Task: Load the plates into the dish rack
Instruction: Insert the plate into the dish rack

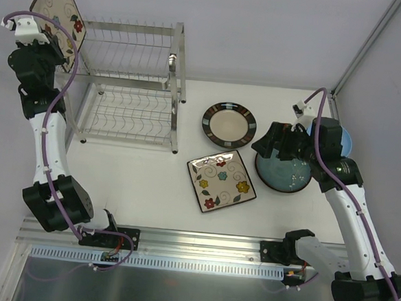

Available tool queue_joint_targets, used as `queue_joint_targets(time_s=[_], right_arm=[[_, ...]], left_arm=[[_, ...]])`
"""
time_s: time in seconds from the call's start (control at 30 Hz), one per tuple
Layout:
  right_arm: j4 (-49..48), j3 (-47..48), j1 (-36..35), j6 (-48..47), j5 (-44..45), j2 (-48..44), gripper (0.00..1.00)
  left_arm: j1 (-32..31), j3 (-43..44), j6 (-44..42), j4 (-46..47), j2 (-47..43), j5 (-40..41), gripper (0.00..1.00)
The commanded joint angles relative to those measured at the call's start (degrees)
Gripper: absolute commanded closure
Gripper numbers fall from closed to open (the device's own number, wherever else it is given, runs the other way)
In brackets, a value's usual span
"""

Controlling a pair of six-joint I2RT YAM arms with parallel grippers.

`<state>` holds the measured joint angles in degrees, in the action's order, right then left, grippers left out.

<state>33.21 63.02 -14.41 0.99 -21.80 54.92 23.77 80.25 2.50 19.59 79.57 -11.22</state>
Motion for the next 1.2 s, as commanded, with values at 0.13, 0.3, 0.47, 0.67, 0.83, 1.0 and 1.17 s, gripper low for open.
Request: queue_joint_targets(time_s=[0.13, 0.3, 0.47, 0.67, 0.83, 1.0, 1.17], right_arm=[[-1.7, 0.1, 0.5, -0.6, -0.6, -1.3, 0.0], [-1.7, 0.0, 0.6, -0.6, -0.6, -1.5, 0.0], [-1.6, 0.1, 0.5, -0.6, -0.6, -1.6, 0.0], [-1.4, 0.2, 0.4, -0.6, -0.6, -1.7, 0.0], [-1.4, 0.3, 0.5, -0.6, -0.5, -1.7, 0.0], [-1.7, 0.3, 0.5, -0.6, -0.5, -1.7, 0.0], [-1.7, 0.3, 0.5, -0.6, -0.5, -1.9, 0.0]], left_arm=[[1.2, 2.8, 2.6, -3.0, -1.4, -0.2, 0.88], [1.8, 3.1, 3.7, -3.7, -0.4, -1.3, 0.8], [2.0, 4.0, 4.9, -4.2, 1.3, -3.4, 0.74], [2.1, 5.1, 5.7, -4.3, 2.3, -4.2, 0.67], [2.1, 5.2, 5.9, -4.5, 1.6, -4.0, 0.52], [2.0, 4.7, 6.0, -4.5, 0.5, -3.6, 0.33], [2.1, 4.6, 6.5, -4.9, -0.9, -2.3, 0.13]])
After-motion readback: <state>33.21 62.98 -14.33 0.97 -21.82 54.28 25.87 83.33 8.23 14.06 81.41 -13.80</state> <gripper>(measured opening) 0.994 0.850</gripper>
